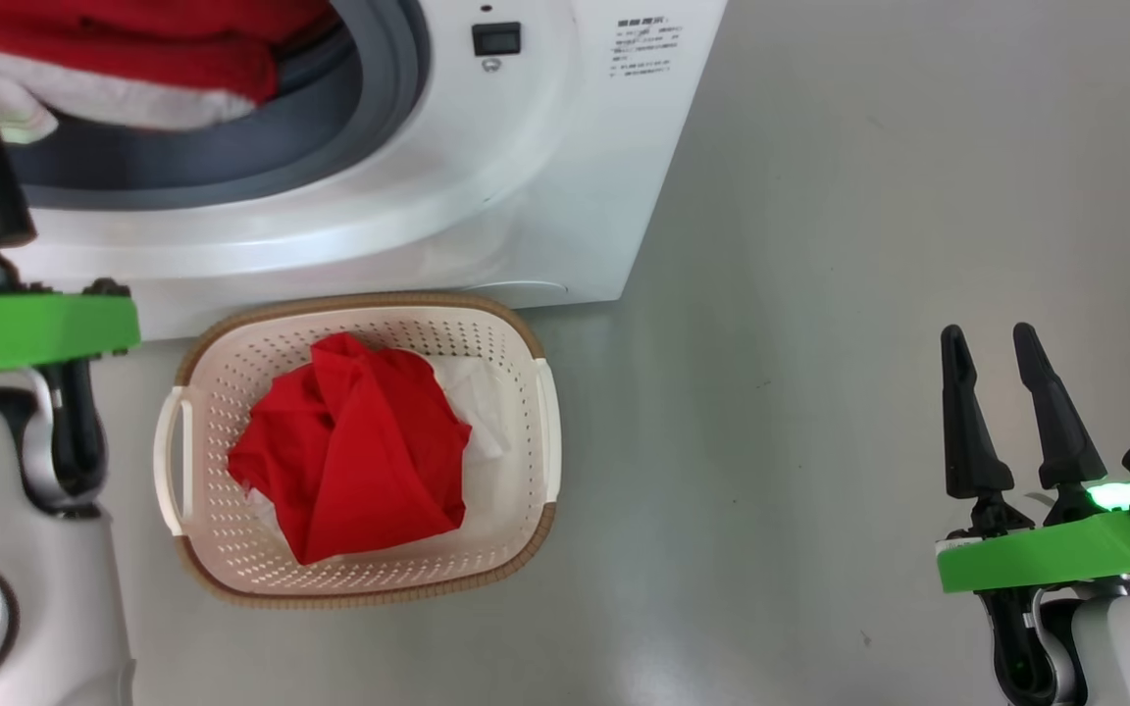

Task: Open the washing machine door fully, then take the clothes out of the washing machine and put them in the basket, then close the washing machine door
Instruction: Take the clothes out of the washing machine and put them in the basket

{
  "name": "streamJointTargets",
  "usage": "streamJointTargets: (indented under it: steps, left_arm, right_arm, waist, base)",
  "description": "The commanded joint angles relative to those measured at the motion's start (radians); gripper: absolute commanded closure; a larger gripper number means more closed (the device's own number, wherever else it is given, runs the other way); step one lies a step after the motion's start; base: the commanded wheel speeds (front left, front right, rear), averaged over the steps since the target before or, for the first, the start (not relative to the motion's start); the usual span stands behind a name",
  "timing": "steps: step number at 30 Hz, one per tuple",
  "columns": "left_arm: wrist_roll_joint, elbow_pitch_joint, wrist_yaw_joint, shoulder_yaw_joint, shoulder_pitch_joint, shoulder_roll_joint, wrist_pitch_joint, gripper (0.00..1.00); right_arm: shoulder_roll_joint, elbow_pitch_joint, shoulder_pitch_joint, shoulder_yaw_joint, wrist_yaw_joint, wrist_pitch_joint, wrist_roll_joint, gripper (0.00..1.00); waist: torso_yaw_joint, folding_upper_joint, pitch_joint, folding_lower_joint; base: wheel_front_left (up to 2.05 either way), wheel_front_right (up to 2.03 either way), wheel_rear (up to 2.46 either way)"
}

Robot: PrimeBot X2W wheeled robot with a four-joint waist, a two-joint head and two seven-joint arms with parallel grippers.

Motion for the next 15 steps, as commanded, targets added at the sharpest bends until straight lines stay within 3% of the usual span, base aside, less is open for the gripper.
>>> streamJointTargets:
  steps: [1, 15]
  left_arm:
    - [0.01, -0.046, -0.006, 0.029, 0.024, 0.029, -0.005, 1.0]
    - [-0.014, -0.394, -0.014, 0.033, 0.151, -0.009, -0.005, 1.0]
  right_arm:
    - [-0.004, -0.023, 0.014, 0.019, 0.008, -0.006, -0.014, 0.0]
    - [-0.004, -0.028, 0.023, 0.019, 0.008, -0.006, -0.014, 0.0]
  waist:
    - [0.004, -0.0001, -0.004, 0.0]
    - [0.012, -0.0001, -0.001, 0.0]
  base:
    - [0.0, 0.0, 0.0]
    - [0.0, 0.0, 0.0]
